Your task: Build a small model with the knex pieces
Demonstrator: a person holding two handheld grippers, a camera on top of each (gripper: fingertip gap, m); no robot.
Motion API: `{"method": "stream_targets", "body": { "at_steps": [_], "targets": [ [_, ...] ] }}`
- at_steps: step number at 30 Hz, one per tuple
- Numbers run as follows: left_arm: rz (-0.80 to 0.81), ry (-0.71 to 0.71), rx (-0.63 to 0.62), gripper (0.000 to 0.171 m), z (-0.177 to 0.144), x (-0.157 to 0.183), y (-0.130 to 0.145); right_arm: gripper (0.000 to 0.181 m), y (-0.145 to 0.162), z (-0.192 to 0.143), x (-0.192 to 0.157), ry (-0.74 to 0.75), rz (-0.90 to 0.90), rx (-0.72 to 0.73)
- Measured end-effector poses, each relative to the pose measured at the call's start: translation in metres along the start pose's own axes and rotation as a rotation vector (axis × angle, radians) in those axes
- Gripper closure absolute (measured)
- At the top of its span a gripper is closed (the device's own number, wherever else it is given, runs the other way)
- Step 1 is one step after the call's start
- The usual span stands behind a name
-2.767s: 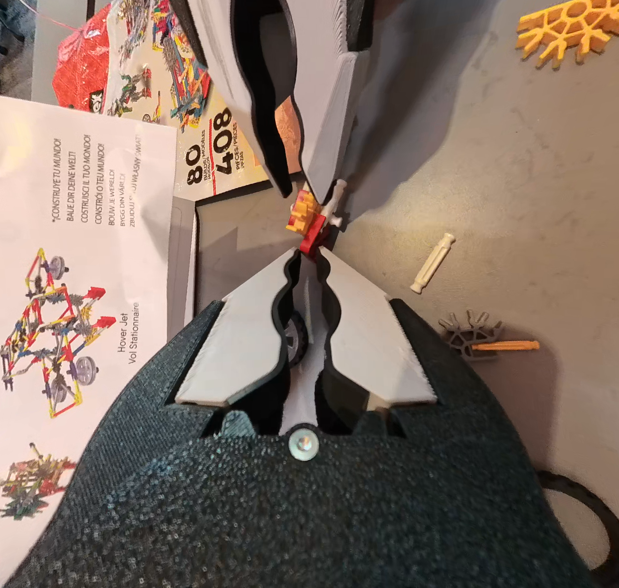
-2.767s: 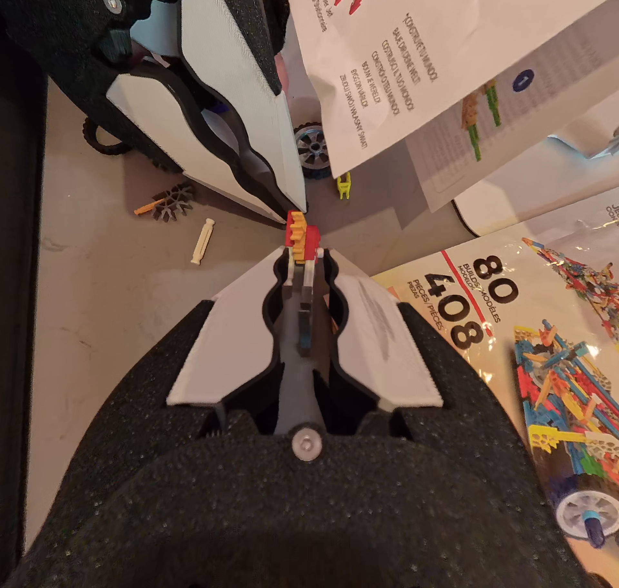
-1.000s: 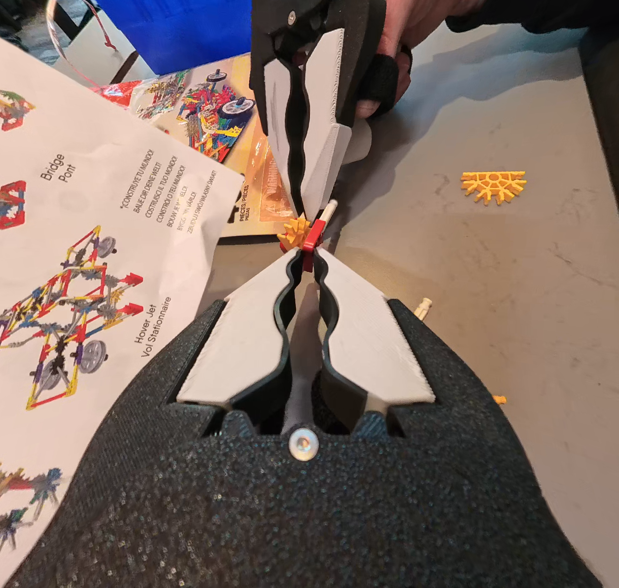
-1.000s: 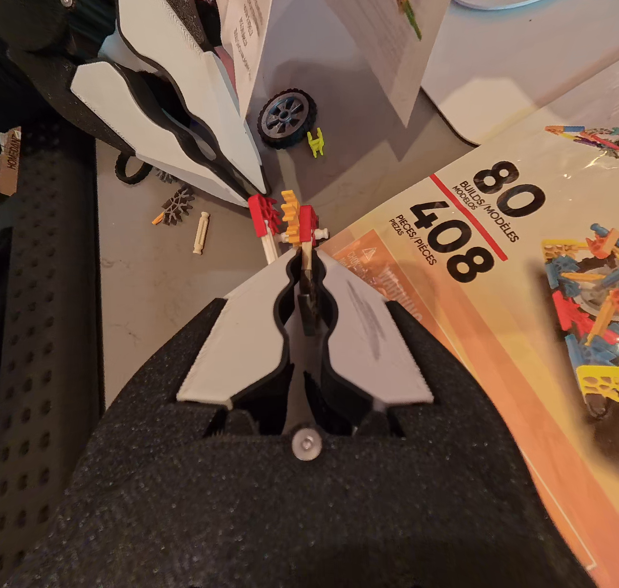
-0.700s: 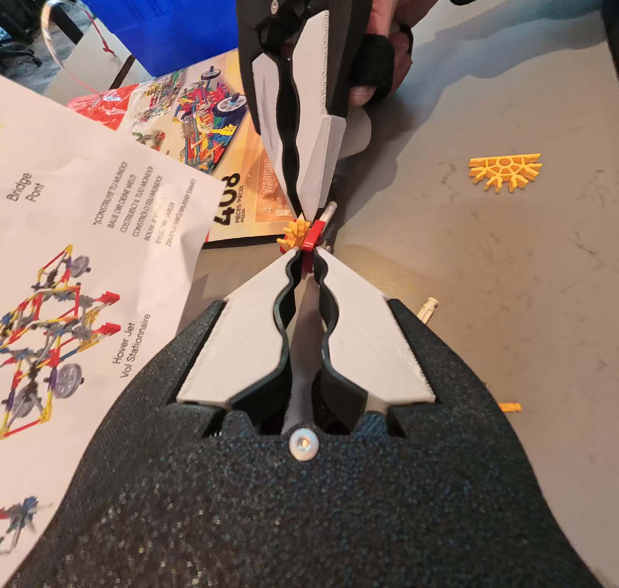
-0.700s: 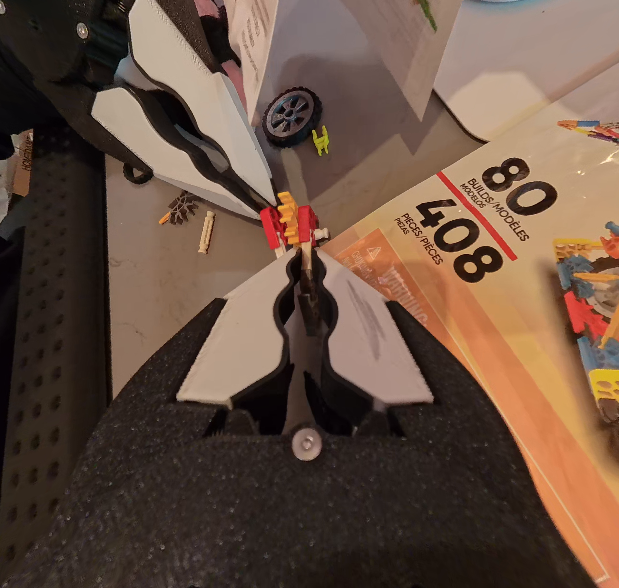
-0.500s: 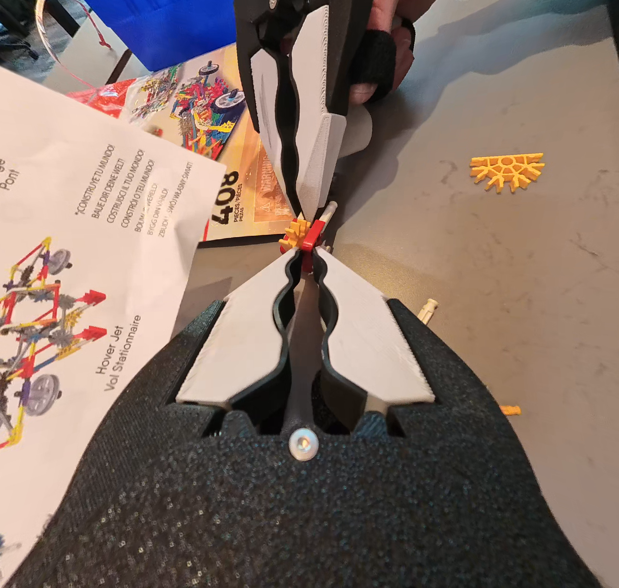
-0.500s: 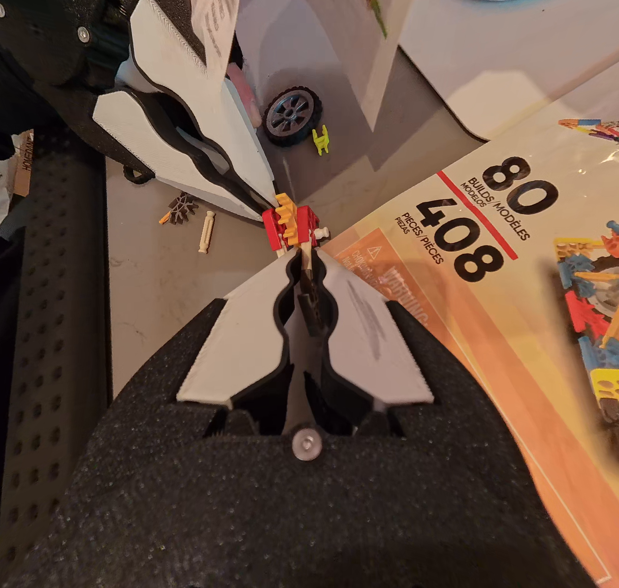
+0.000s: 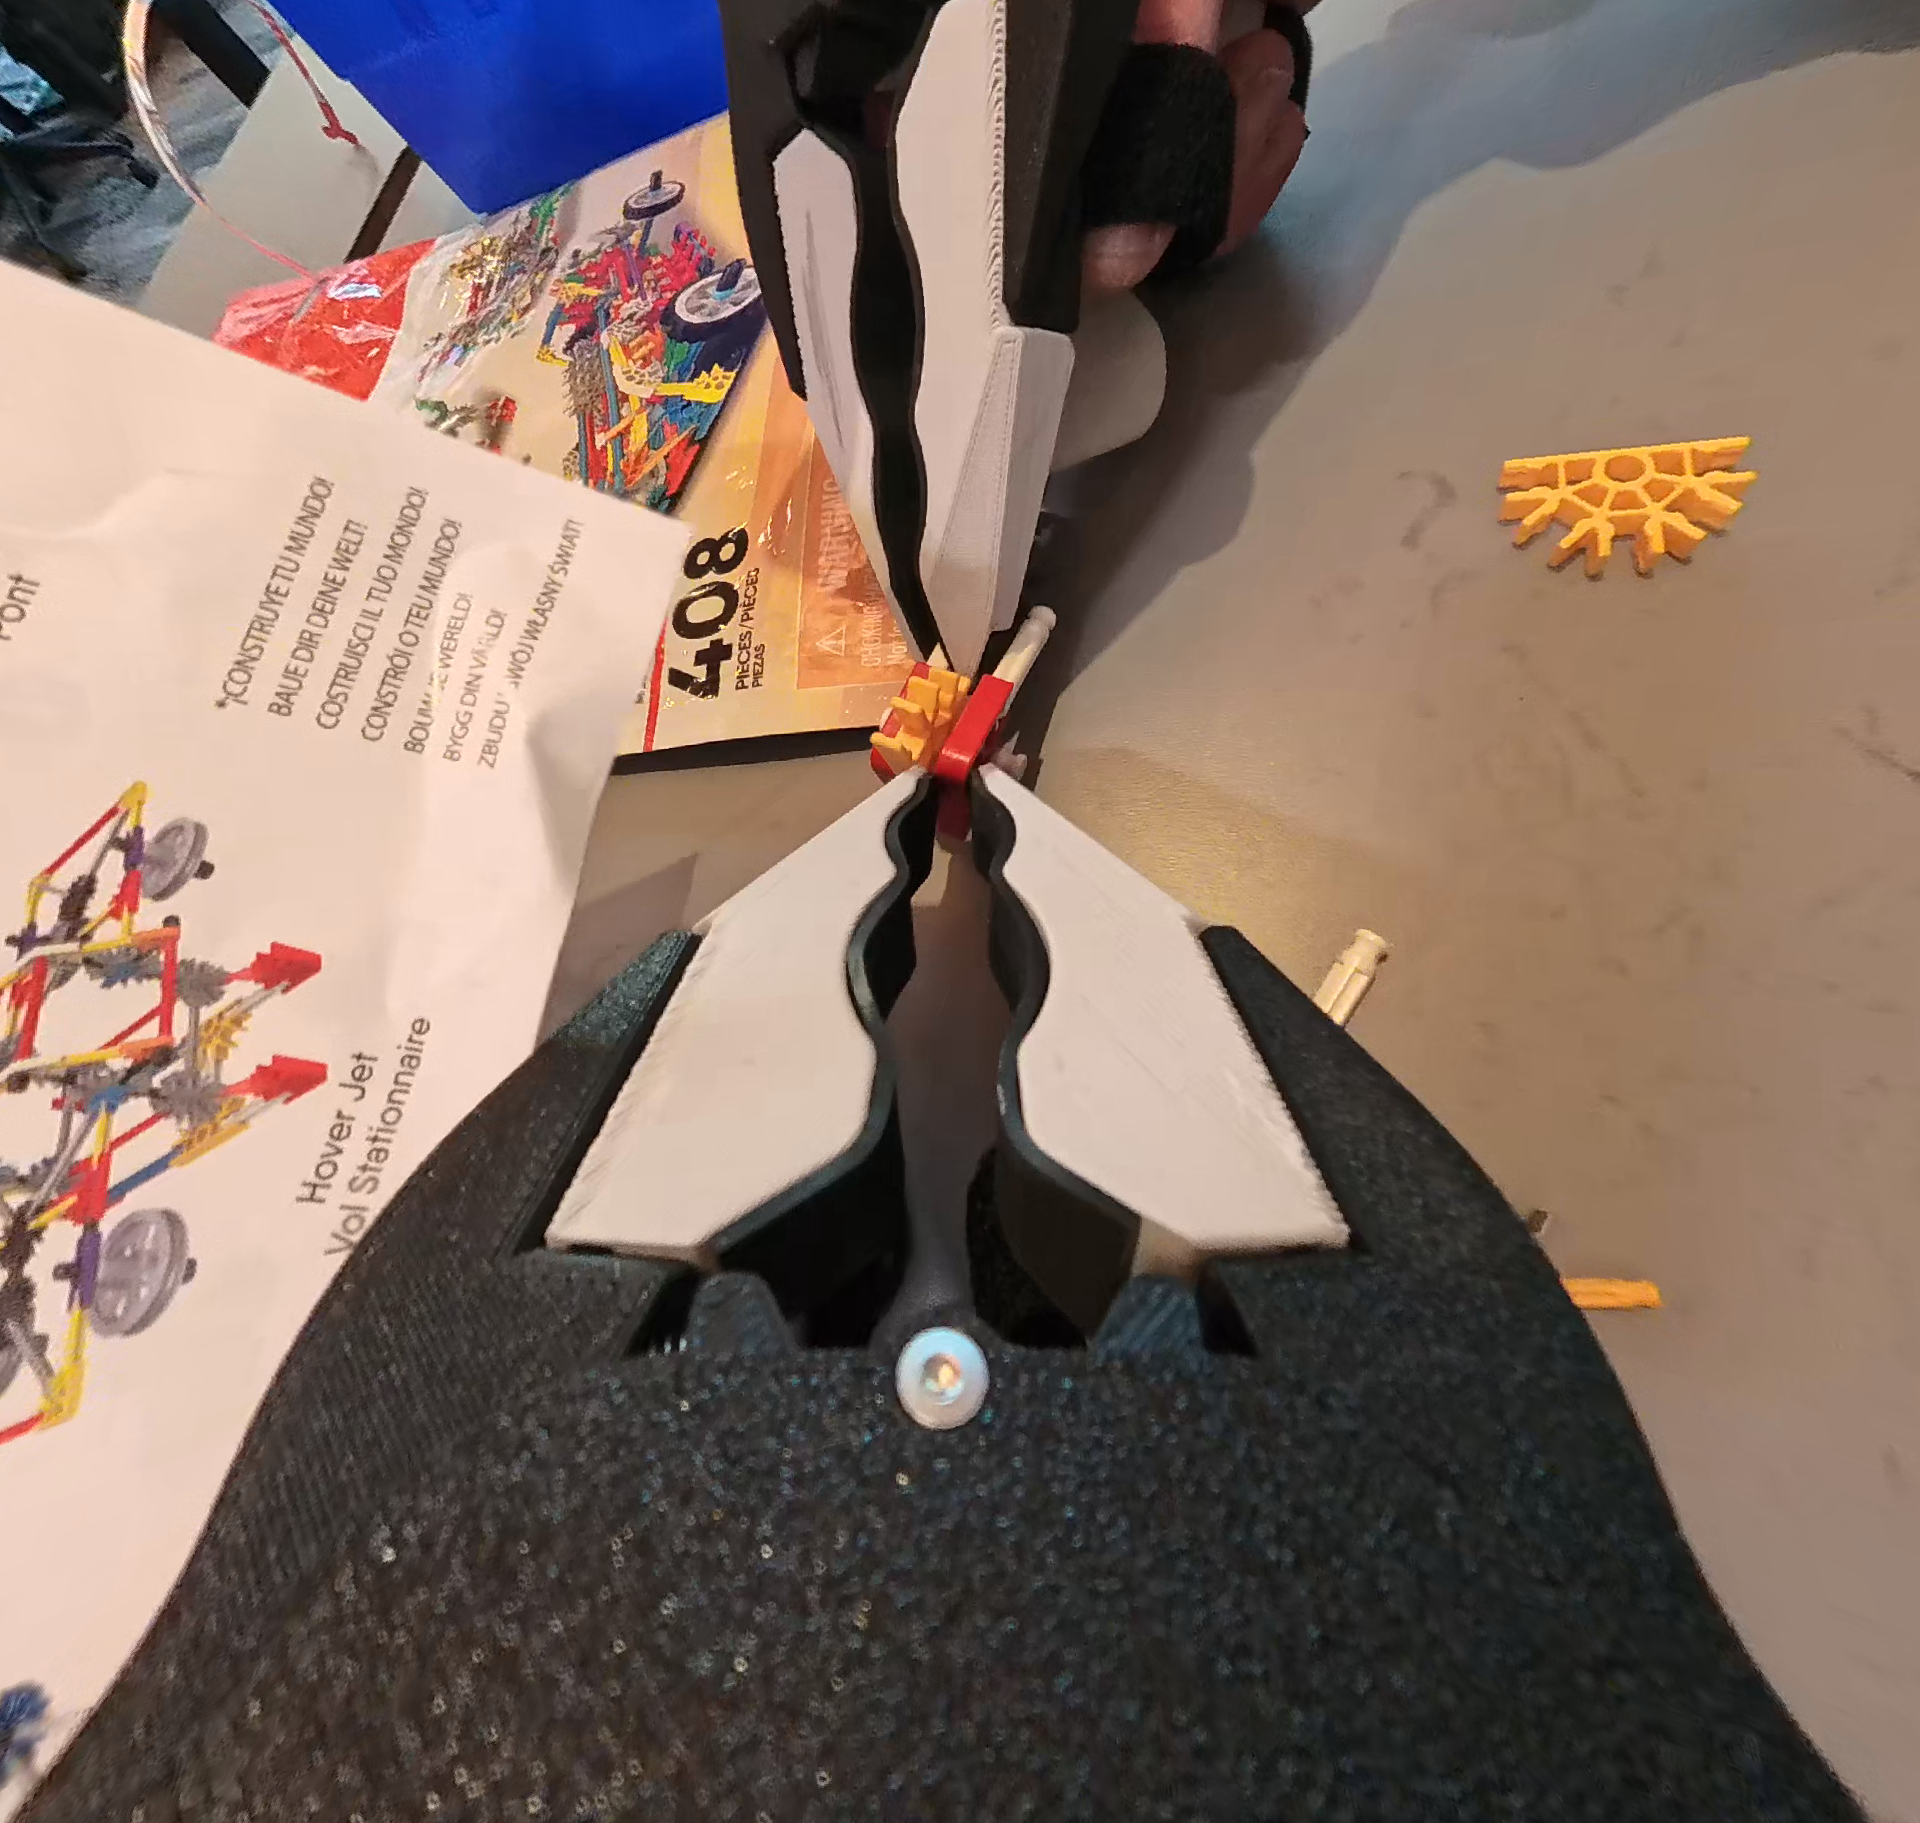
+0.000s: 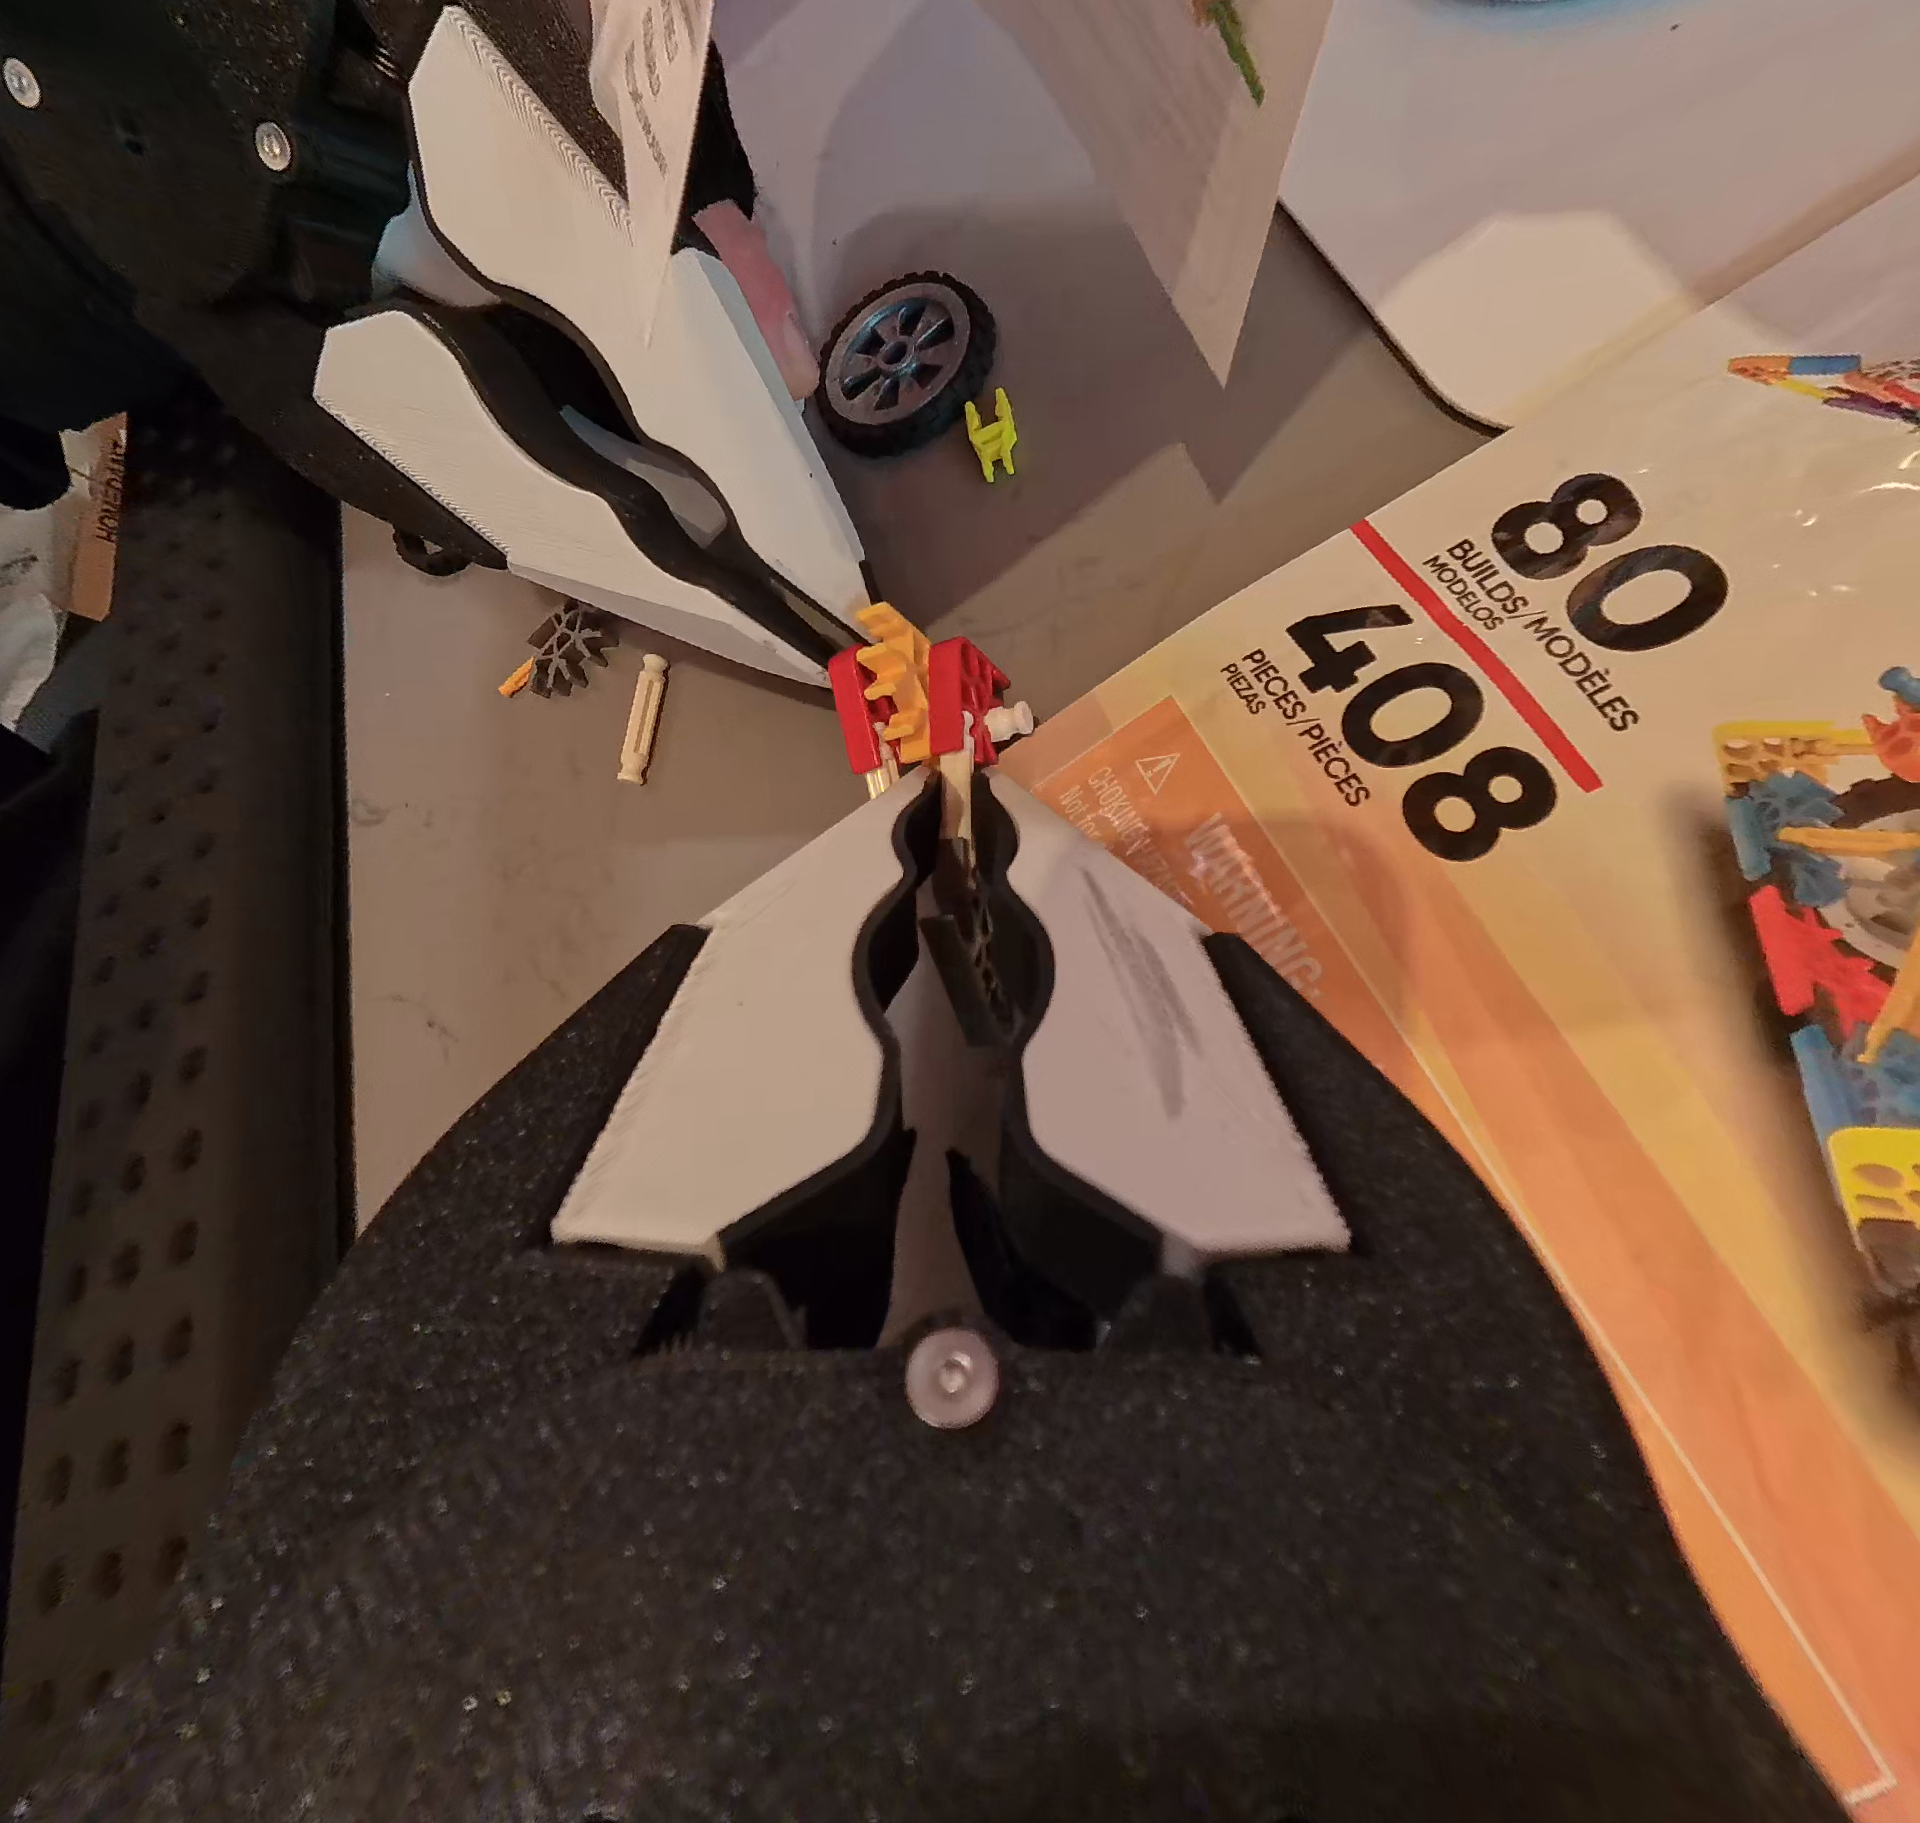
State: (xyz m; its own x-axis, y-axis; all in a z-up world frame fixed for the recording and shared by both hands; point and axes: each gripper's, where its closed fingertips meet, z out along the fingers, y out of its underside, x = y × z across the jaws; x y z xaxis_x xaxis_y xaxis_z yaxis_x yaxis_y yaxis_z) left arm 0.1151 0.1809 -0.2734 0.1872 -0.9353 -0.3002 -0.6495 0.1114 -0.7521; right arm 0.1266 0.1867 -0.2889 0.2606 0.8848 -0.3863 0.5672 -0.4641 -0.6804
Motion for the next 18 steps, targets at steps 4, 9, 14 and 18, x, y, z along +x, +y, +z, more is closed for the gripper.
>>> {"method": "stream_targets", "body": {
  "at_steps": [4, 9, 14, 18],
  "targets": [
    [0.015, -0.013, -0.008, 0.167, 0.001, -0.0006, -0.0003, 0.177, -0.0011, 0.0004, 0.0007, -0.001, 0.006, 0.0],
    [0.031, -0.028, -0.018, 0.167, 0.0037, 0.0009, 0.0003, 0.178, -0.0012, 0.0009, 0.0006, -0.004, 0.007, -0.001],
    [0.06, -0.044, -0.038, 0.168, 0.0047, 0.001, -0.0003, 0.178, -0.0017, 0.0009, -0.0001, -0.016, 0.013, -0.005],
    [0.054, -0.056, -0.035, 0.168, 0.0061, -0.0001, -0.0014, 0.178, -0.0018, 0.0017, 0.0002, -0.016, 0.015, -0.006]
  ]
}}
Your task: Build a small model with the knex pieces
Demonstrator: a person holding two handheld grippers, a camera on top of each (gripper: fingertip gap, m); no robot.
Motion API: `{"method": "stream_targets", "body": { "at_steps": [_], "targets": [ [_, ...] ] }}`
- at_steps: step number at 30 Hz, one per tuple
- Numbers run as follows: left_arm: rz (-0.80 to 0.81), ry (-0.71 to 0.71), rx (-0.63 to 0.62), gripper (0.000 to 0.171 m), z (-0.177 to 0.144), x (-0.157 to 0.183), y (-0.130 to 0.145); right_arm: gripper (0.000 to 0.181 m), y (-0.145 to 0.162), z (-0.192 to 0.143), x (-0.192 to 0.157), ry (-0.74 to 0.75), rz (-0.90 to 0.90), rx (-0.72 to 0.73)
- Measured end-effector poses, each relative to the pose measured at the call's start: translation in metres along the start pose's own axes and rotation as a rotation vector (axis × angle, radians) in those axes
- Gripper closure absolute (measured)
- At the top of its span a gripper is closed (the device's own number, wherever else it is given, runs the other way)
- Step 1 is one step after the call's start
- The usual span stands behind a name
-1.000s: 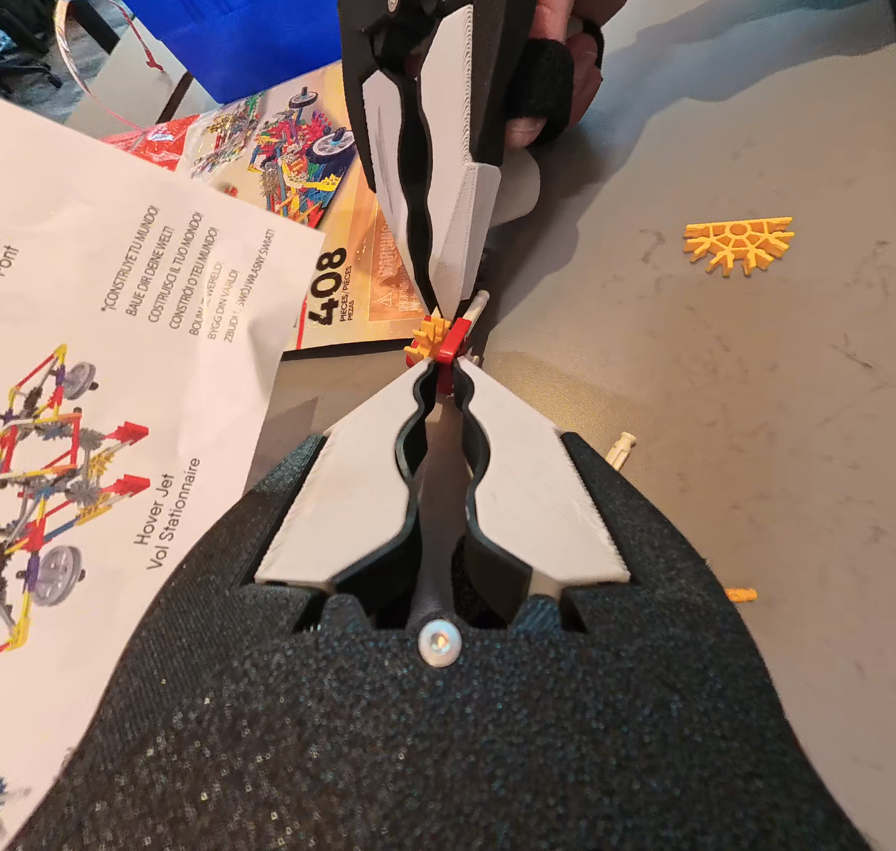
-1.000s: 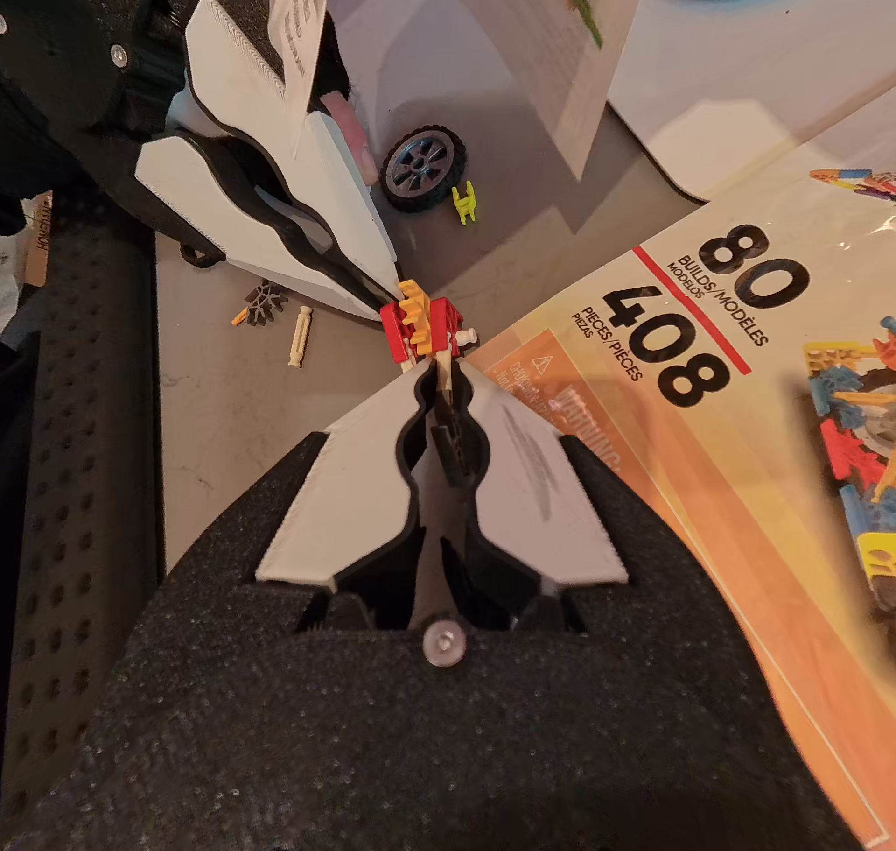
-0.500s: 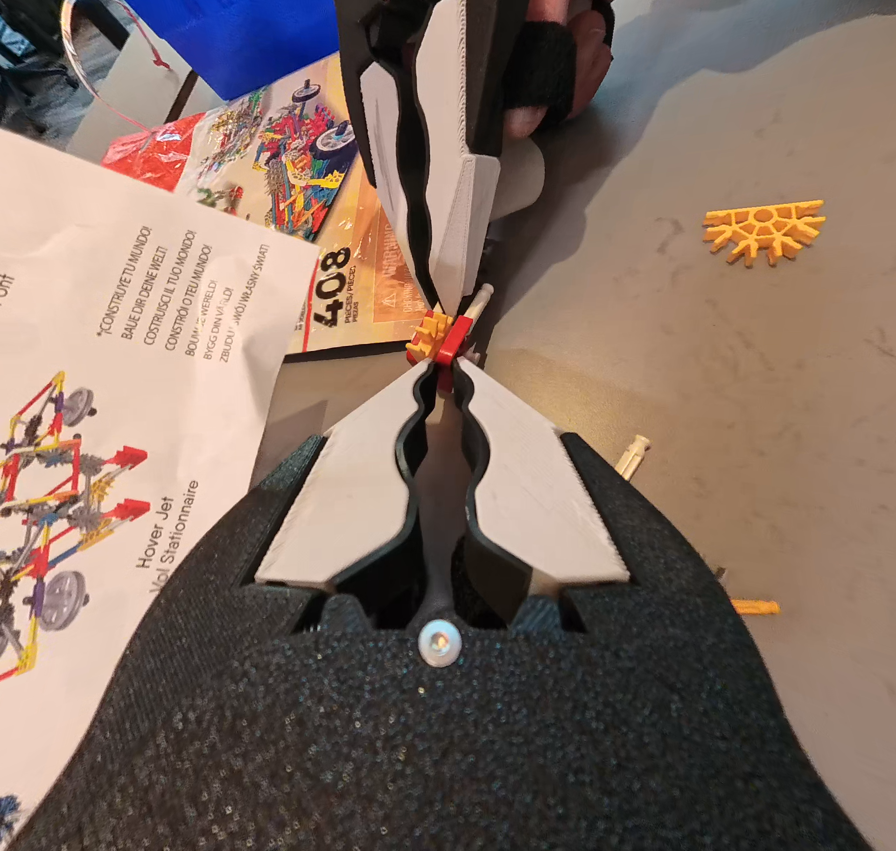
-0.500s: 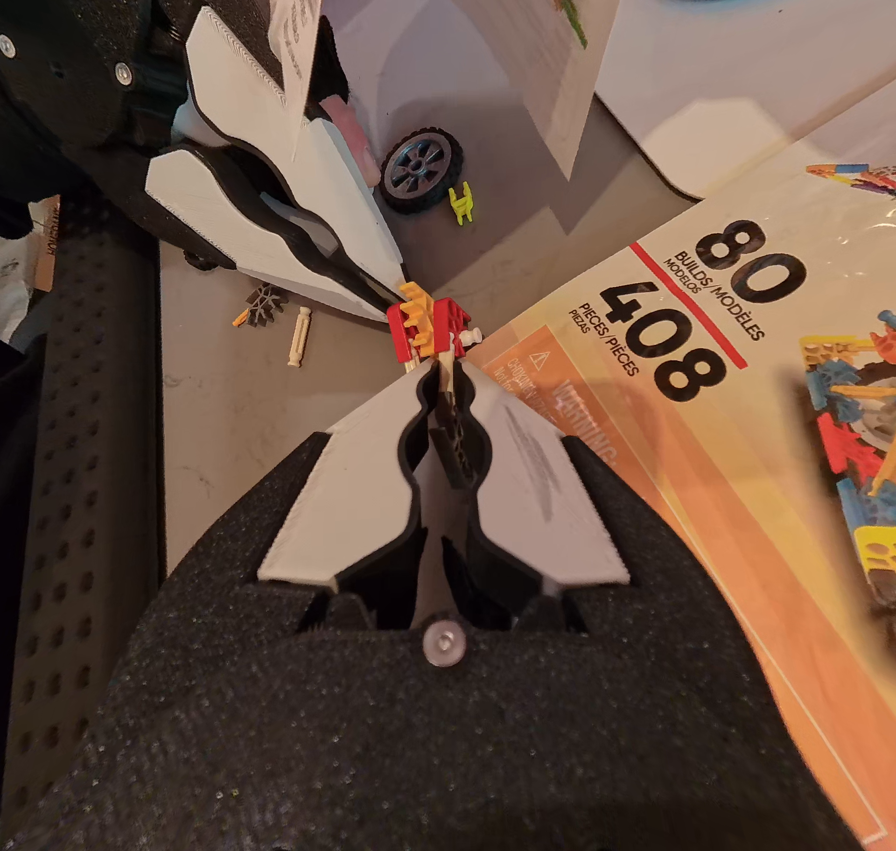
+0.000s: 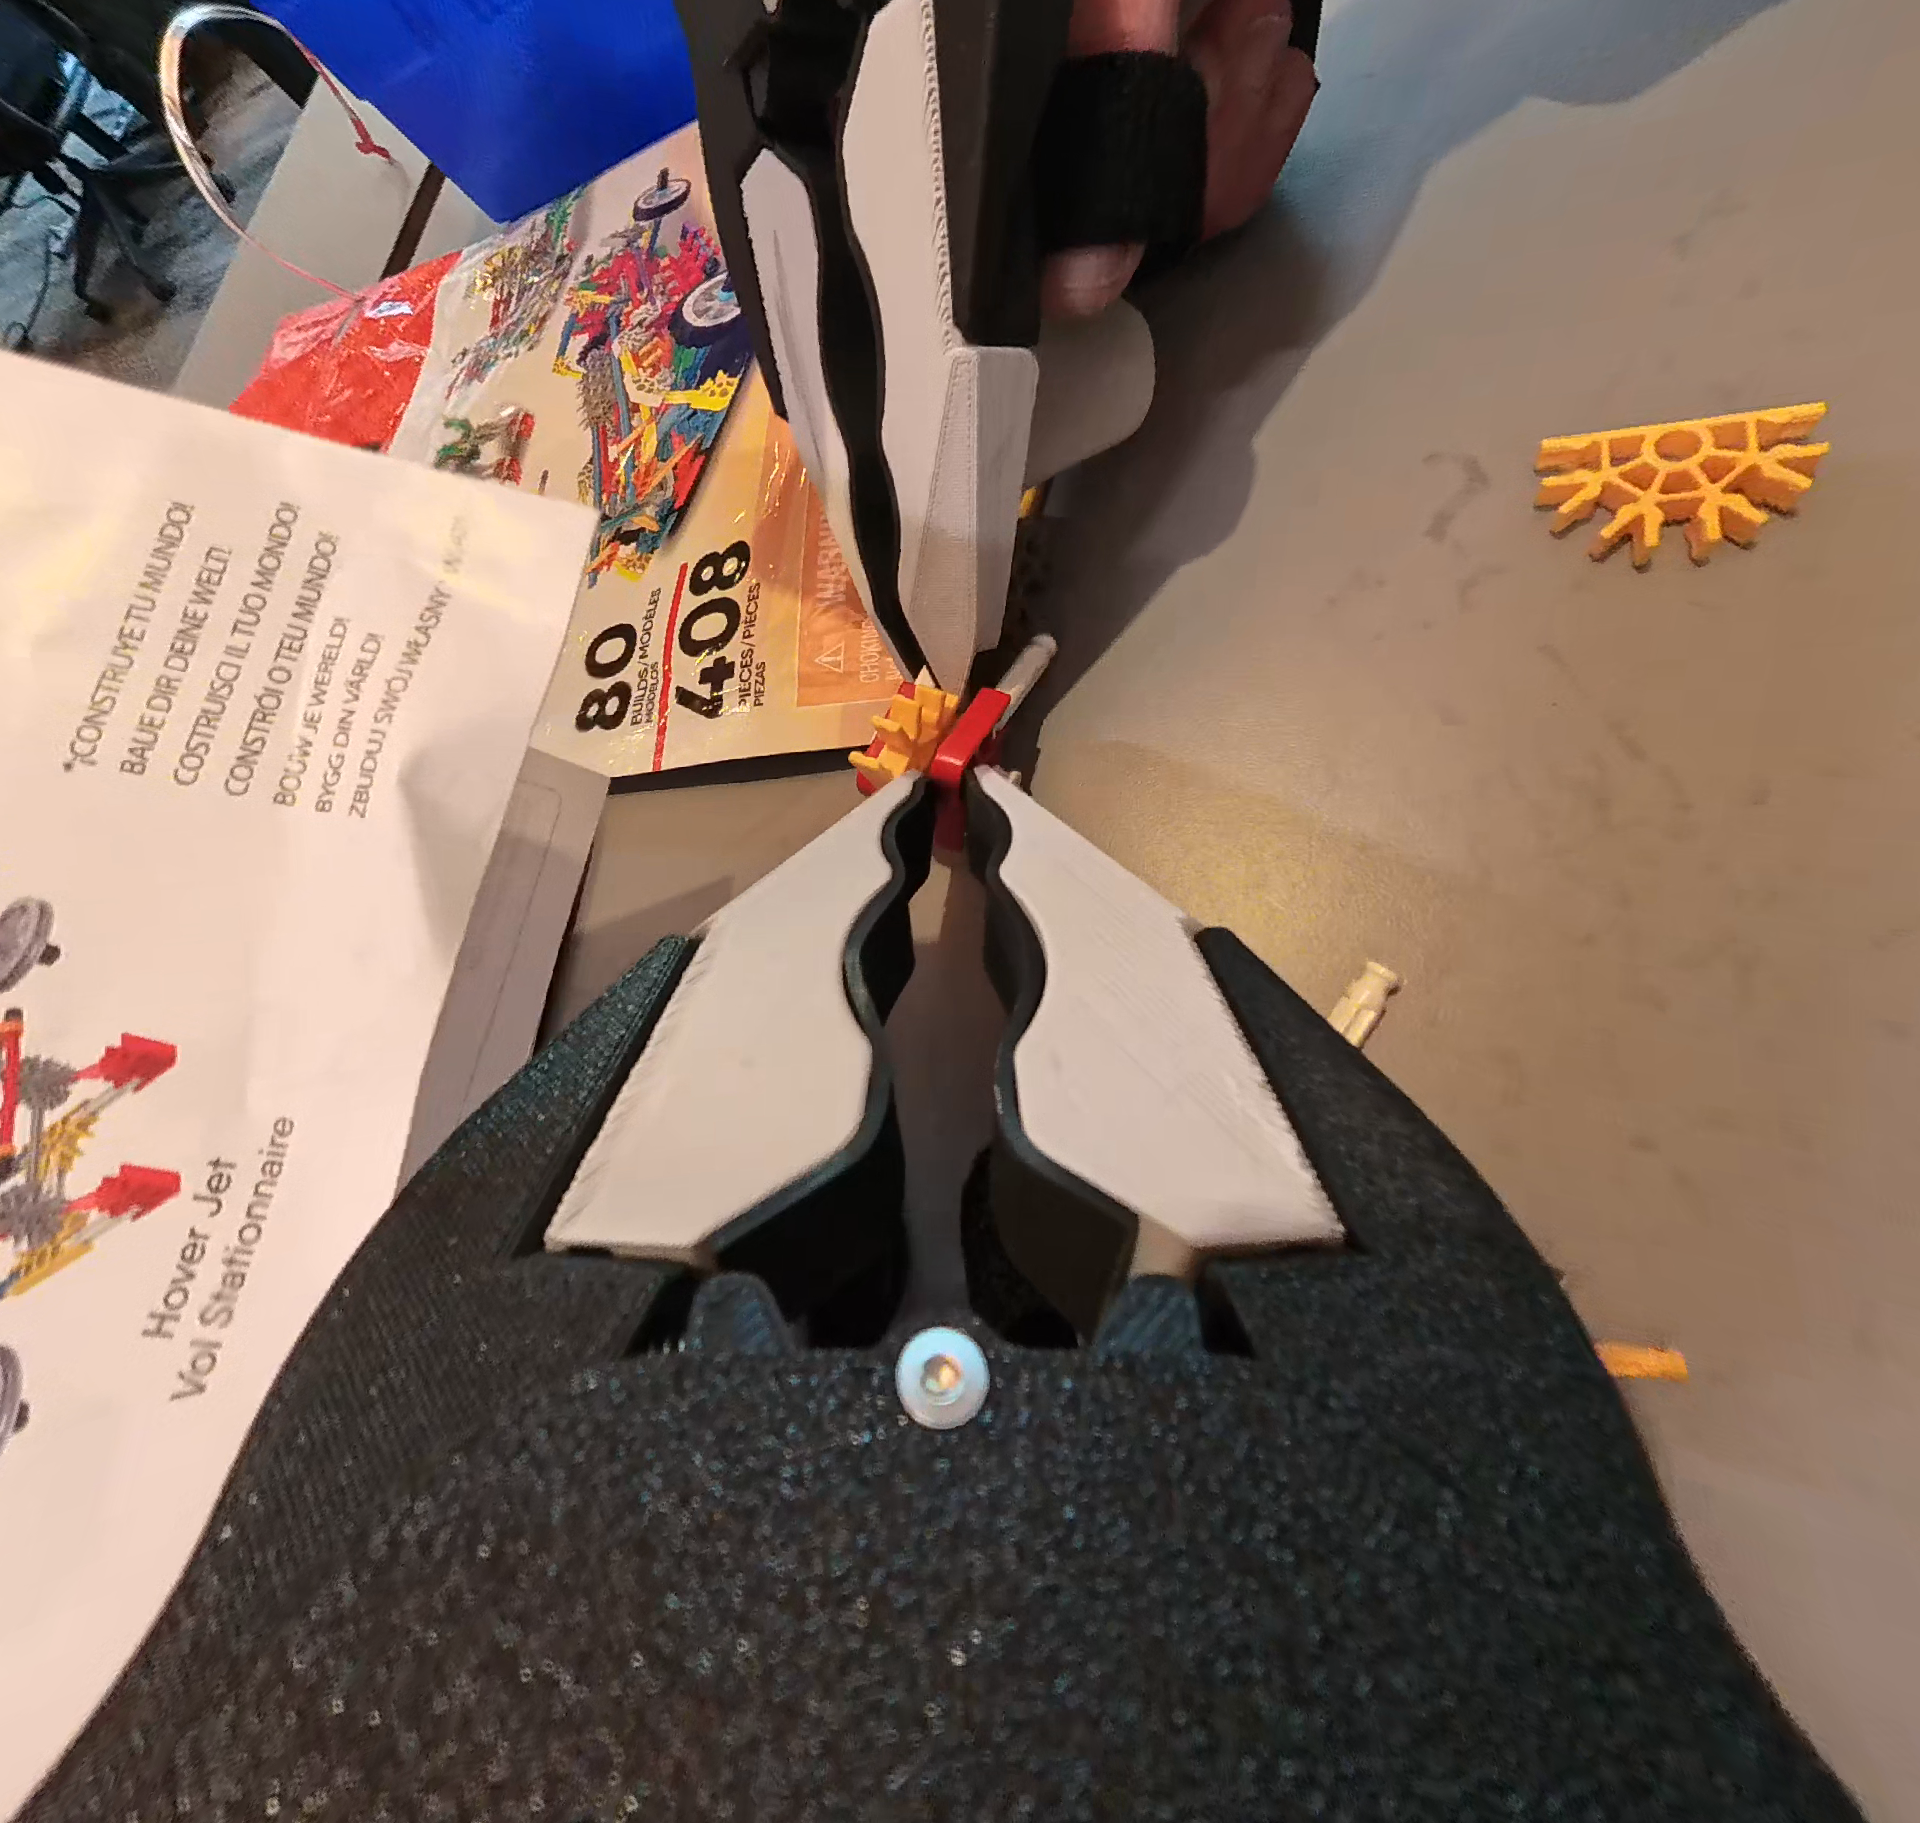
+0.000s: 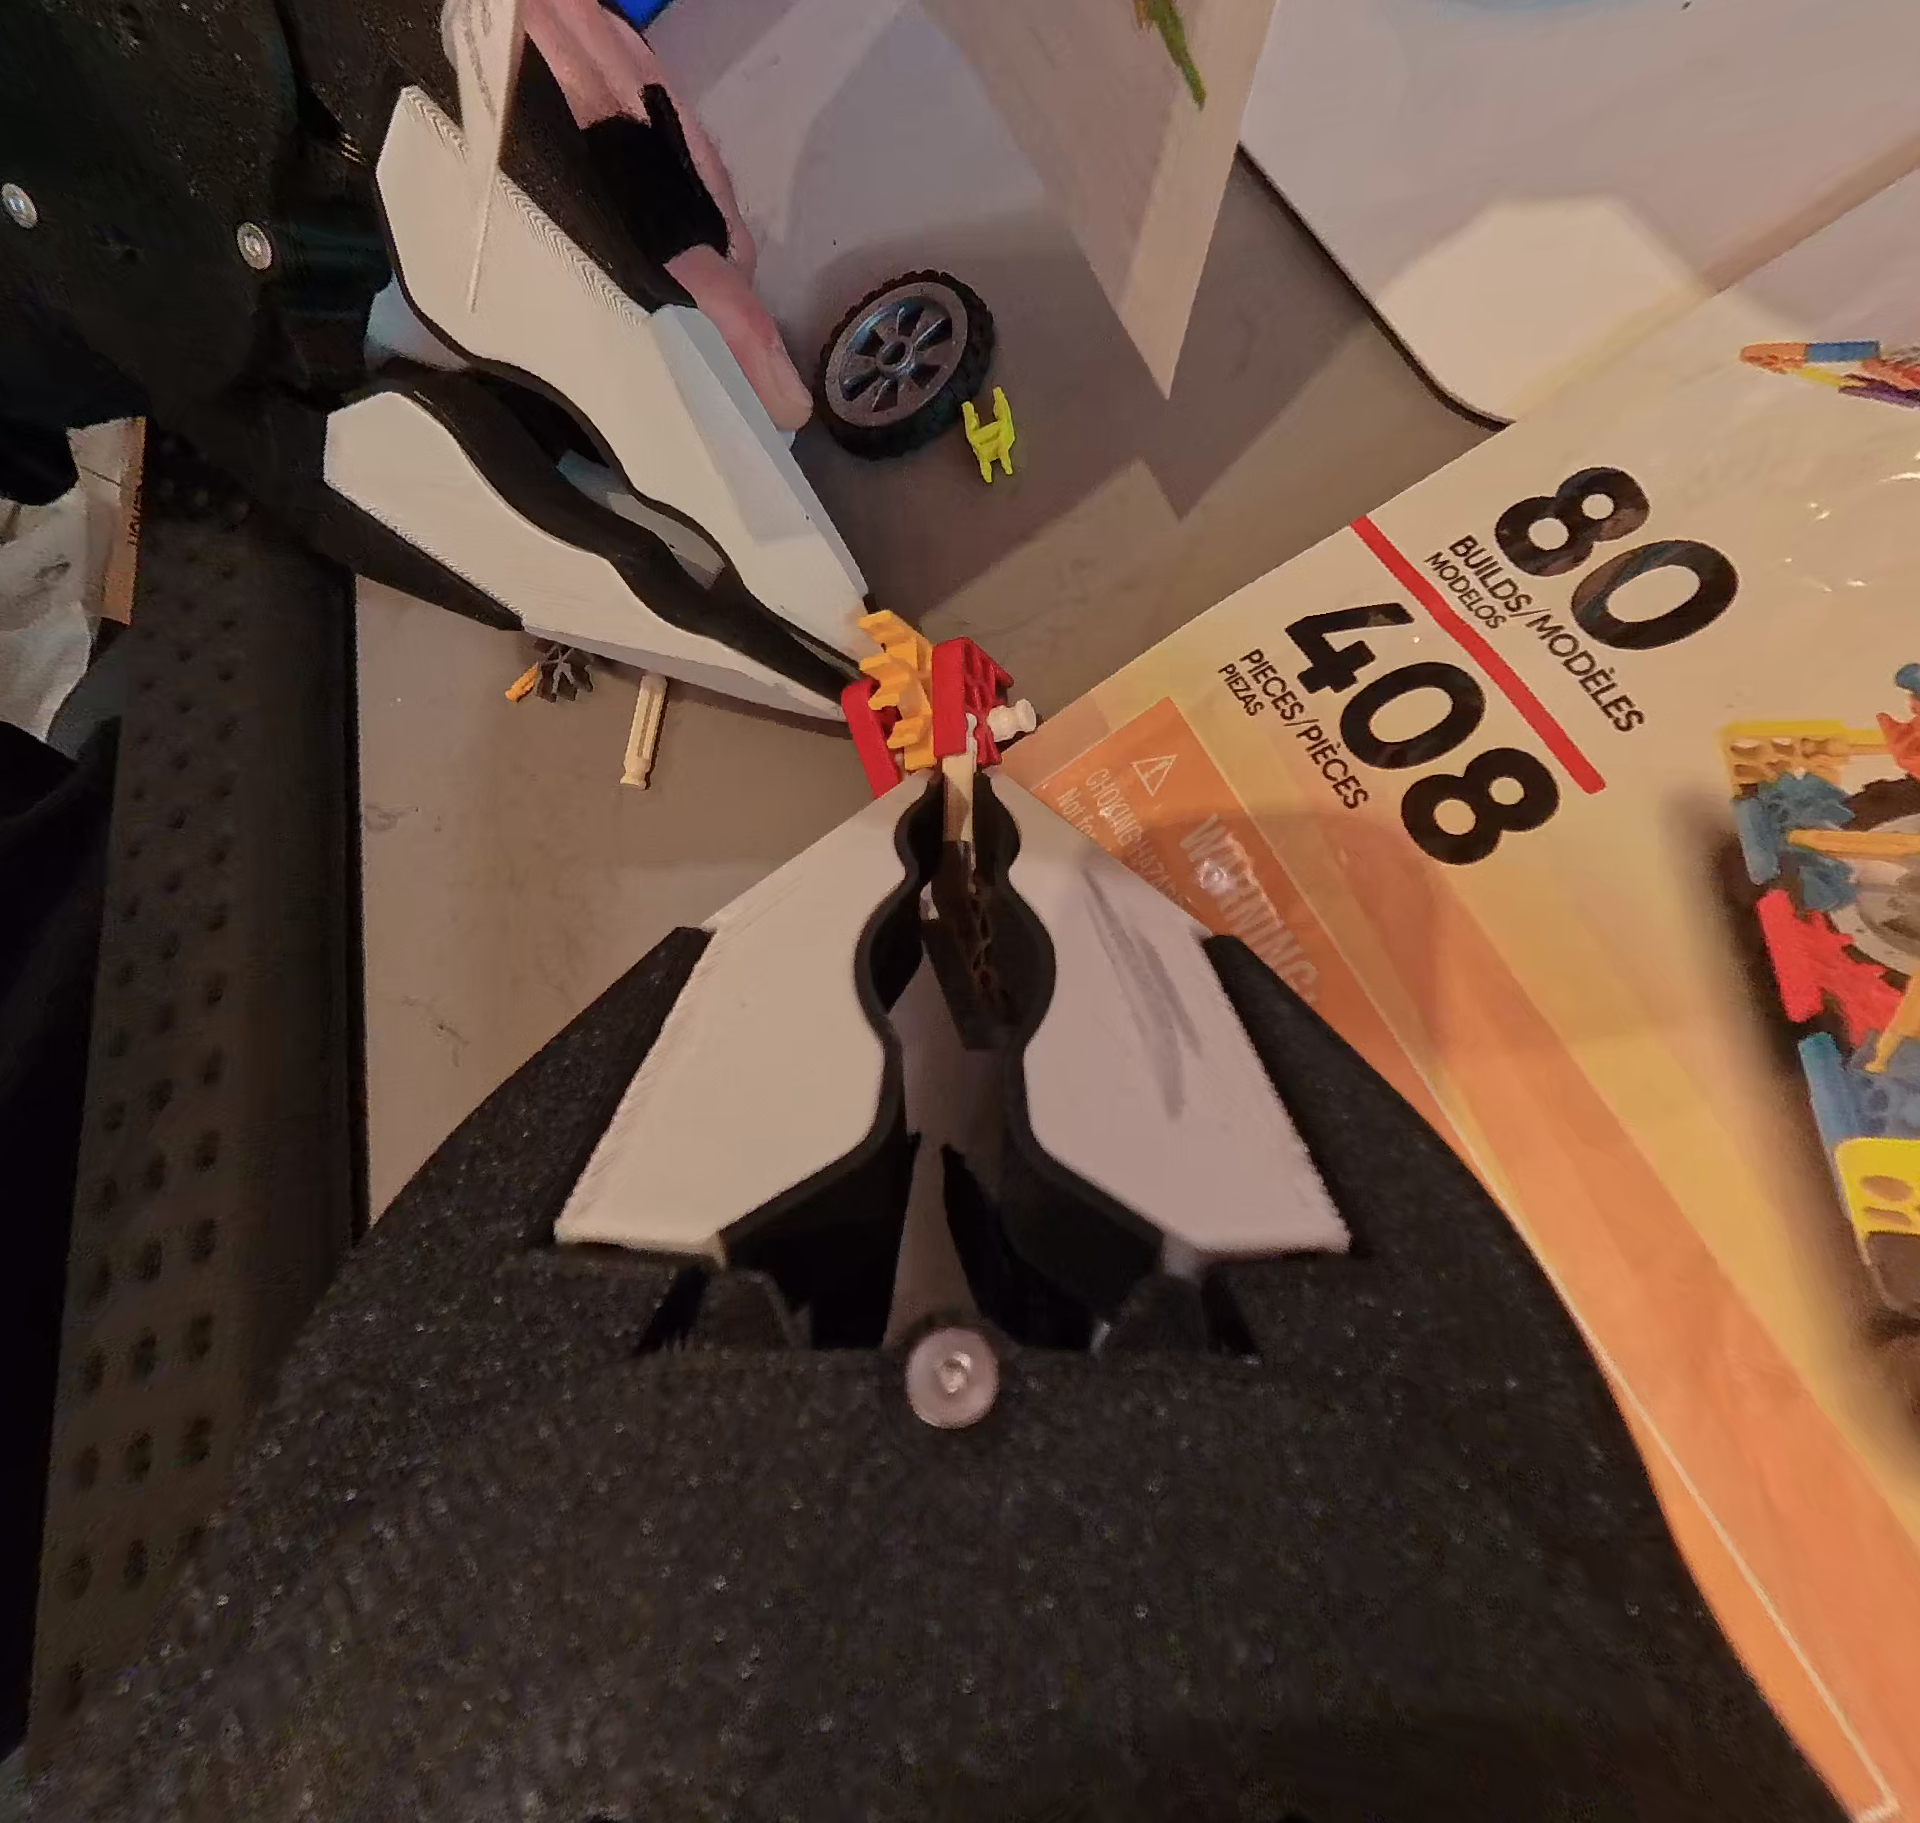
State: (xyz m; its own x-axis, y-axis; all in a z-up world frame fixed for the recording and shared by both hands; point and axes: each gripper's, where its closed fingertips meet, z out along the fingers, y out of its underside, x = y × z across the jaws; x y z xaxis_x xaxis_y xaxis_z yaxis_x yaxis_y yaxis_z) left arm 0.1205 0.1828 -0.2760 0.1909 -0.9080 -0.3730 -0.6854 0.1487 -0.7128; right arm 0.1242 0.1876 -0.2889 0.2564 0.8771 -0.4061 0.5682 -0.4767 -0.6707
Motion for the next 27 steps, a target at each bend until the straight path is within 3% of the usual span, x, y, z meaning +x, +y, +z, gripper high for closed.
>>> {"method": "stream_targets", "body": {
  "at_steps": [19, 27],
  "targets": [
    [0.085, -0.011, -0.055, 0.167, 0.005, -0.008, 0.003, 0.177, -0.003, -0.004, 0.016, 0.024, 0.025, 0.035],
    [0.023, 0.042, -0.048, 0.167, 0.01, -0.01, 0.0, 0.173, -0.003, -0.016, 0.021, 0.031, -0.007, 0.058]
  ]
}}
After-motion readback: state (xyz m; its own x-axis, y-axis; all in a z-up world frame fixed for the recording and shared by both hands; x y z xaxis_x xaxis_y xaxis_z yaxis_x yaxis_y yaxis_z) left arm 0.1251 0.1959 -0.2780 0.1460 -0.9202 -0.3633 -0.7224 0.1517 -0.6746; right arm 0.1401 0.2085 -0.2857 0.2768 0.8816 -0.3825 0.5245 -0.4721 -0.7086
